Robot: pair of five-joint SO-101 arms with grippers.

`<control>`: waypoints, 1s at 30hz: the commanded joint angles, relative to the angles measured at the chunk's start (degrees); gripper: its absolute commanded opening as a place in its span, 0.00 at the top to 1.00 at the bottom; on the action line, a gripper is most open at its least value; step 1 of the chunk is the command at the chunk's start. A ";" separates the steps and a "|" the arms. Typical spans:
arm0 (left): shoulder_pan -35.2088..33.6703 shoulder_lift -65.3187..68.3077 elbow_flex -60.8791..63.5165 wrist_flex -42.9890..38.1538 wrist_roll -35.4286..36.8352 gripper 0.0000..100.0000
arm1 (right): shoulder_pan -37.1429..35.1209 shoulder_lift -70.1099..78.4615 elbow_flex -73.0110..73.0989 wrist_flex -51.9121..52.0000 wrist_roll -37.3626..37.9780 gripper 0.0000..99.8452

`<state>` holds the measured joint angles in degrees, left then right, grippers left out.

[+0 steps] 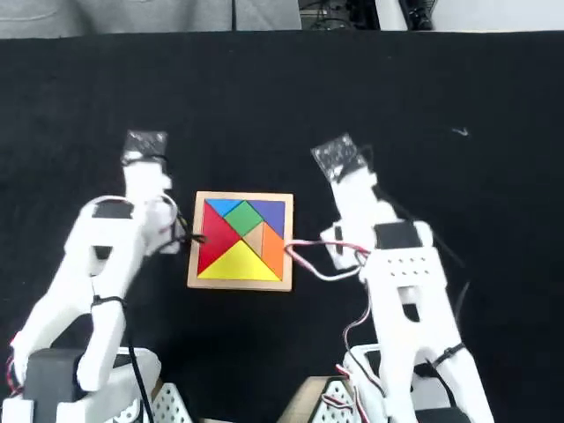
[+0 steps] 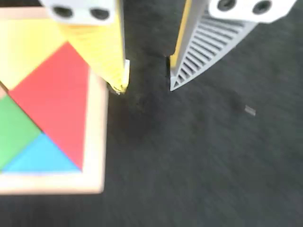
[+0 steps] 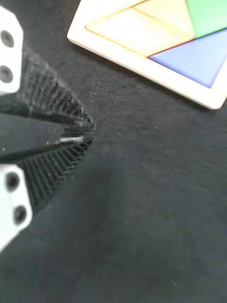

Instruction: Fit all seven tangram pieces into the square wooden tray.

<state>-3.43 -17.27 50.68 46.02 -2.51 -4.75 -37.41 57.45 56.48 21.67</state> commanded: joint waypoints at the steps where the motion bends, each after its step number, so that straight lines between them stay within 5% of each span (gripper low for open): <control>1: 3.82 2.11 0.92 -1.41 7.30 0.92 | 0.53 -1.89 1.89 -2.02 -0.97 0.99; 10: 4.62 6.68 -2.07 1.76 7.82 0.96 | 0.70 -2.24 4.26 -1.93 -0.79 0.99; 22: 21.76 6.68 -1.45 1.85 7.82 0.96 | 0.88 -2.15 4.35 -1.67 -0.70 0.99; 30: 6.90 6.15 -1.98 1.85 7.38 0.96 | 0.88 -2.15 3.82 -2.37 -0.70 0.99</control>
<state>12.22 -10.59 51.38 47.25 4.97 -4.75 -38.02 61.93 55.52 21.23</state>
